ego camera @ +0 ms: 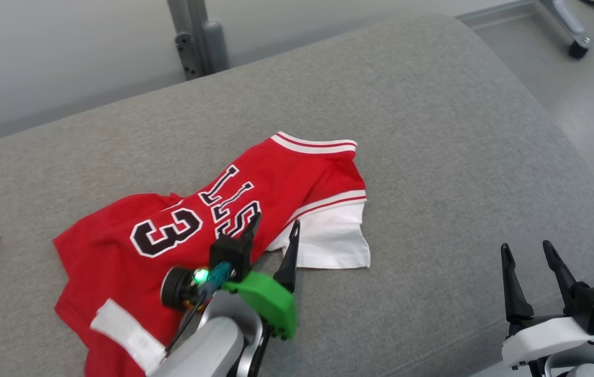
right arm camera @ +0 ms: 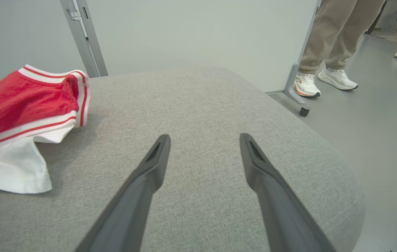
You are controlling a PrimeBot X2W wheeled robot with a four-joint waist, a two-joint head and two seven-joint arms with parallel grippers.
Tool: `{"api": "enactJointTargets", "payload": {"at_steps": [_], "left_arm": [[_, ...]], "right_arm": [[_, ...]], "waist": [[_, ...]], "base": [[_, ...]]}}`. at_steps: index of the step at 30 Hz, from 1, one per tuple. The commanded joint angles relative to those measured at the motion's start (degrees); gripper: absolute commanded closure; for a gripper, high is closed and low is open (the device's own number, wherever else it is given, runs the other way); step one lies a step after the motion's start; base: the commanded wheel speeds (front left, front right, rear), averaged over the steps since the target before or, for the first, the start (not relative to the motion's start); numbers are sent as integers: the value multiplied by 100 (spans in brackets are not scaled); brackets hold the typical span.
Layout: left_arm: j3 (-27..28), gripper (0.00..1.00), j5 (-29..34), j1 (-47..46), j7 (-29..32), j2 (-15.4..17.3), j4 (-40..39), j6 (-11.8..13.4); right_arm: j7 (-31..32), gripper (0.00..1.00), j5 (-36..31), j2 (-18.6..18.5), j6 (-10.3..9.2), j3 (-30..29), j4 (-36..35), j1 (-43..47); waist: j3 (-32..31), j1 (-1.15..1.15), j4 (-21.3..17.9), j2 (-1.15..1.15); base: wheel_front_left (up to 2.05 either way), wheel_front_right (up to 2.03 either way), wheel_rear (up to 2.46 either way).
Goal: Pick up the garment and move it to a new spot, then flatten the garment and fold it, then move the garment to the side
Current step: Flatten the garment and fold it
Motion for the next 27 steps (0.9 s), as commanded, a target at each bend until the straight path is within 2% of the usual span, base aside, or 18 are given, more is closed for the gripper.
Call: {"api": "enactJointTargets", "payload": {"at_steps": [1, 3, 8, 9, 13, 20, 27], "left_arm": [[32, 0, 75, 286, -119, 133, -129, 90], [175, 0, 18, 671, -249, 294, -334, 226], [579, 0, 333, 1558, -399, 784, -824, 536], [815, 0, 392, 1792, -391, 847, -981, 621], [1538, 0, 797, 2654, -391, 1003, -1489, 681], [2504, 0, 1367, 3617, -393, 848, -1875, 261], [3176, 0, 1842, 3939, -394, 497, -1775, -227]], "right_arm": [[-18, 0, -72, -62, 0, -16, -66, 120], [-18, 0, -97, -101, 0, -27, -132, 189], [-18, 0, -147, -103, 0, -169, -179, 372], [-18, 0, -154, -104, 0, -178, -162, 411], [-18, 0, -191, -77, 0, -214, -49, 548], [-18, 0, -214, -1, 0, -198, 171, 686], [-18, 0, -251, 75, 0, -144, 344, 647]], "waist": [[-682, 0, 788, 0], [-763, 0, 976, 0], [-964, 0, 1432, 0], [-999, 0, 1513, 0], [-1122, 0, 1733, 0], [-1228, 0, 1982, 0], [-1233, 0, 2015, 0]], "base": [[0, 0, 0], [0, 0, 0], [0, 0, 0], [0, 0, 0], [0, 0, 0], [0, 0, 0], [0, 0, 0]]}}
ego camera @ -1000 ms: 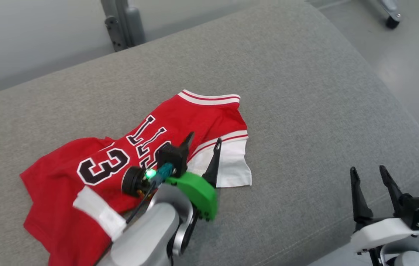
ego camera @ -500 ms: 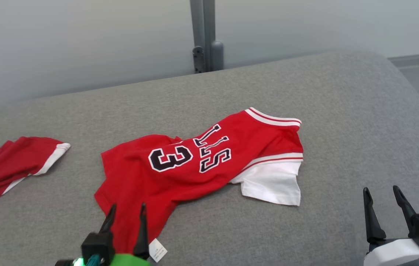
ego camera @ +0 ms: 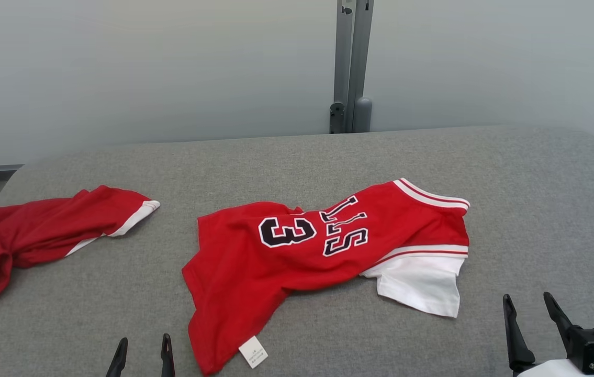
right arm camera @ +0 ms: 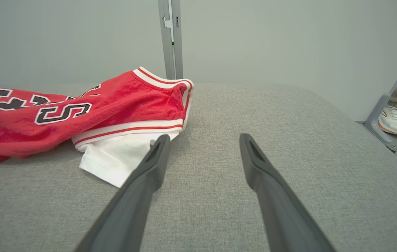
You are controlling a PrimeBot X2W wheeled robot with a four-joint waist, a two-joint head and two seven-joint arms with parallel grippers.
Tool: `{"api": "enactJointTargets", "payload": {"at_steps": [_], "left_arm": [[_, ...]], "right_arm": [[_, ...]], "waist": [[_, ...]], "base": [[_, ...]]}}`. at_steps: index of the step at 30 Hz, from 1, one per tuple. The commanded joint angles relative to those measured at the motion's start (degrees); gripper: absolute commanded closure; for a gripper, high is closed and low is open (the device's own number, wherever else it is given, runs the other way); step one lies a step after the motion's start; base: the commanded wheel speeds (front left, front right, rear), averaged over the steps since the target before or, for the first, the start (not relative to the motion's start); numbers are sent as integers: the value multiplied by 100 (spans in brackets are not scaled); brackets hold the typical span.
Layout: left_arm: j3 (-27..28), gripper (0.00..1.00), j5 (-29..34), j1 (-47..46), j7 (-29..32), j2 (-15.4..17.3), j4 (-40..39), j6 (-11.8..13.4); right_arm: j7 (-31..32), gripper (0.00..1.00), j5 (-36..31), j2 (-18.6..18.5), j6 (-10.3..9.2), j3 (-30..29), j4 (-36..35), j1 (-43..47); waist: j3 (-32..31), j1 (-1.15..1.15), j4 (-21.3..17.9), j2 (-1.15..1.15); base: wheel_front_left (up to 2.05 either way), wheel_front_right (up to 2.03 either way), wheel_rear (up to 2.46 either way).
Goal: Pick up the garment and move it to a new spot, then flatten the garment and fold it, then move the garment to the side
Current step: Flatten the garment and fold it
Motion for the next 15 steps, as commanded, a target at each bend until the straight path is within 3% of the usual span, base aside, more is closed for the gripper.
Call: {"api": "enactJointTargets", "payload": {"at_steps": [1, 10, 15], "left_arm": [[110, 0, 127, 91, -16, -62, 32, -87], [615, 0, 539, 71, -17, -408, 69, -502], [800, 0, 461, 148, 73, -541, 69, -442]], "right_arm": [[-20, 0, -19, 2, 0, 16, 27, 6], [-19, 0, -13, 18, 0, 177, -20, -140], [-10, 0, 110, -99, 0, 492, -29, -283]], "waist": [[-21, 0, 12, 0], [19, 0, -29, 0], [30, 0, -87, 0]], "base": [[0, 0, 0], [0, 0, 0], [0, 0, 0]]}}
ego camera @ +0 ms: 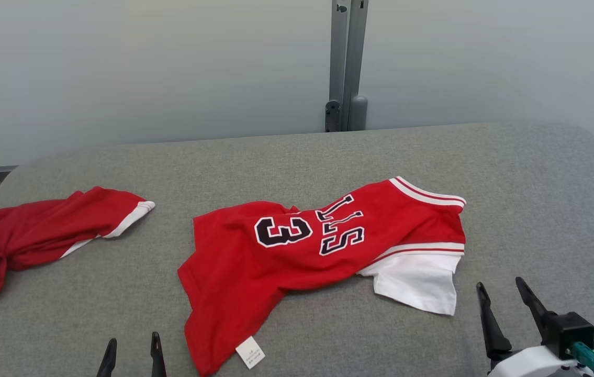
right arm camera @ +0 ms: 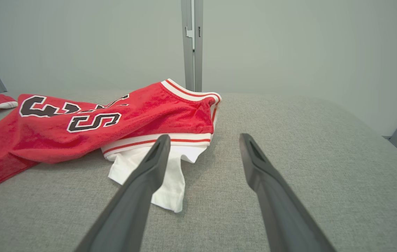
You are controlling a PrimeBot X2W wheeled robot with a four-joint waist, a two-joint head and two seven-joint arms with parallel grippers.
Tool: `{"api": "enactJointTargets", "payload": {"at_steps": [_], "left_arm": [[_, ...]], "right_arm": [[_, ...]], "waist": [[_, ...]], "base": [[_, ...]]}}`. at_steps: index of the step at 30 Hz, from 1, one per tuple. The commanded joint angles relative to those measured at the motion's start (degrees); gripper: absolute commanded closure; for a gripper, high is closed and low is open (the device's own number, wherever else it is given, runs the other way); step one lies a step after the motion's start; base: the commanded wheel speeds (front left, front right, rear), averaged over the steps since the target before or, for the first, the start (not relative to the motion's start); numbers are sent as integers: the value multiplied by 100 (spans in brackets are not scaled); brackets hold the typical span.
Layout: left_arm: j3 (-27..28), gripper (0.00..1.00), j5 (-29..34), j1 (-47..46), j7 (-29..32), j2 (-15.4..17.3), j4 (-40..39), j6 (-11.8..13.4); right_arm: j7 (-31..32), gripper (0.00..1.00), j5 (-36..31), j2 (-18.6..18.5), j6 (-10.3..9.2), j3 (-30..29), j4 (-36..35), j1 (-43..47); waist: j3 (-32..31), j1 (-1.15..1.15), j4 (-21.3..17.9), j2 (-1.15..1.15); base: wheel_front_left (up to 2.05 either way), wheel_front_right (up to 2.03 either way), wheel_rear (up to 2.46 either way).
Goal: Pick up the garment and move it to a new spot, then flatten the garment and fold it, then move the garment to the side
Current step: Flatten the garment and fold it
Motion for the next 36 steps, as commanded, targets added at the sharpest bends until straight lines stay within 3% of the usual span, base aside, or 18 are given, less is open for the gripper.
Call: {"api": "enactJointTargets", "payload": {"at_steps": [1, 8, 14, 25, 36], "left_arm": [[-3, 0, -49, 77, 202, -18, -48, 67], [-198, 0, -280, 114, 1738, -52, -533, 216], [-516, 0, -495, 253, 2746, -125, -1022, 207], [-654, 0, -569, -29, 3033, -157, -1035, 210], [-645, 0, -756, -636, 2828, -257, -215, 121]], "right_arm": [[169, 0, 123, -103, -1, 85, 104, -95], [2166, 0, 659, -622, -3, 906, -35, -489], [3086, 0, 842, -813, -3, 1201, -122, -801], [2960, 0, 797, -958, -3, 1314, 282, -1347], [2790, 0, 953, -915, -3, 1576, 611, -1673]], "waist": [[12, 0, -16, 0], [191, 0, -60, 0], [507, 0, -56, 0], [1009, 0, 43, 0], [1322, 0, 90, 0]], "base": [[0, 0, 0], [0, 0, 0], [0, 0, 0], [0, 0, 0], [0, 0, 0]]}}
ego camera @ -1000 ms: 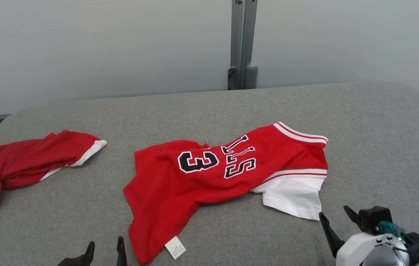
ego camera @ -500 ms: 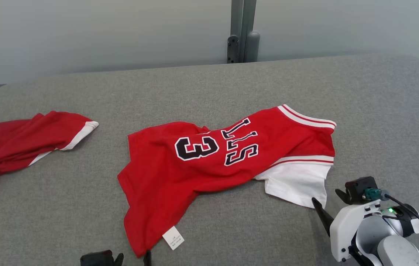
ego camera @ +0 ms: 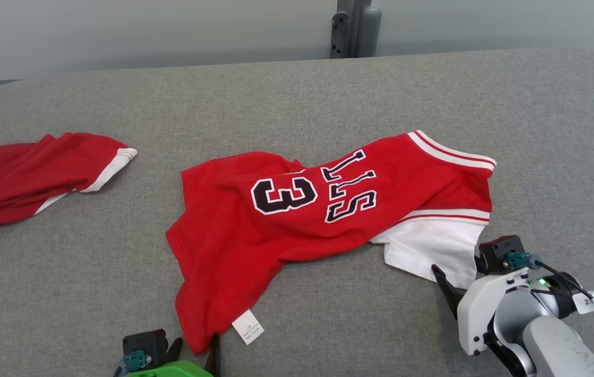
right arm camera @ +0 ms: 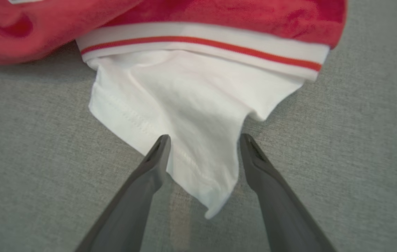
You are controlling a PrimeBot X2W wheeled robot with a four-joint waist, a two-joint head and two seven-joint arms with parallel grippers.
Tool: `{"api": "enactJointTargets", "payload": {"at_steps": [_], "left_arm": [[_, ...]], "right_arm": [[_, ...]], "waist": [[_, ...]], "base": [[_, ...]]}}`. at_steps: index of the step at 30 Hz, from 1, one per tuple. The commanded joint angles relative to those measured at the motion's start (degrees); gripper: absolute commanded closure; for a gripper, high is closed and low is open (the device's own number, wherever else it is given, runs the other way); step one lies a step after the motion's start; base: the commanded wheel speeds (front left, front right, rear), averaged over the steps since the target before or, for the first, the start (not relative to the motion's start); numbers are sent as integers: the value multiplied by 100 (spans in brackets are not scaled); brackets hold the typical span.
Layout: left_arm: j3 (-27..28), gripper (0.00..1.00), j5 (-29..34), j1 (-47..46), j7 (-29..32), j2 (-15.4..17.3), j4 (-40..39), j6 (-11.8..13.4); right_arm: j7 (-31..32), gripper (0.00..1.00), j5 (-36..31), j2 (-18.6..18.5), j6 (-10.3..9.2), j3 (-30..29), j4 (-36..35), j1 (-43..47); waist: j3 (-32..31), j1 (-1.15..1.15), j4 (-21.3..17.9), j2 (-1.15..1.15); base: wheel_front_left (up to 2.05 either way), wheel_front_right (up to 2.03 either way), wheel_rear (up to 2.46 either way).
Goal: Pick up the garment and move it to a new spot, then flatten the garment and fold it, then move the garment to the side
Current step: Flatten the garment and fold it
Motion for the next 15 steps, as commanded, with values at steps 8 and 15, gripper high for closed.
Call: {"api": "enactJointTargets", "payload": {"at_steps": [8, 15], "left_arm": [[-68, 100, -216, -393, -273, -72, 760, -240], [-147, 100, -449, -327, -263, -68, 789, -515]], "right_arm": [[-116, 36, 236, -32, -6, 249, 236, -315], [-162, 100, 1119, -155, -6, 375, -147, -230]], "waist": [[97, 0, -43, 0], [-87, 0, -88, 0]], "base": [[0, 0, 0], [0, 0, 0]]}}
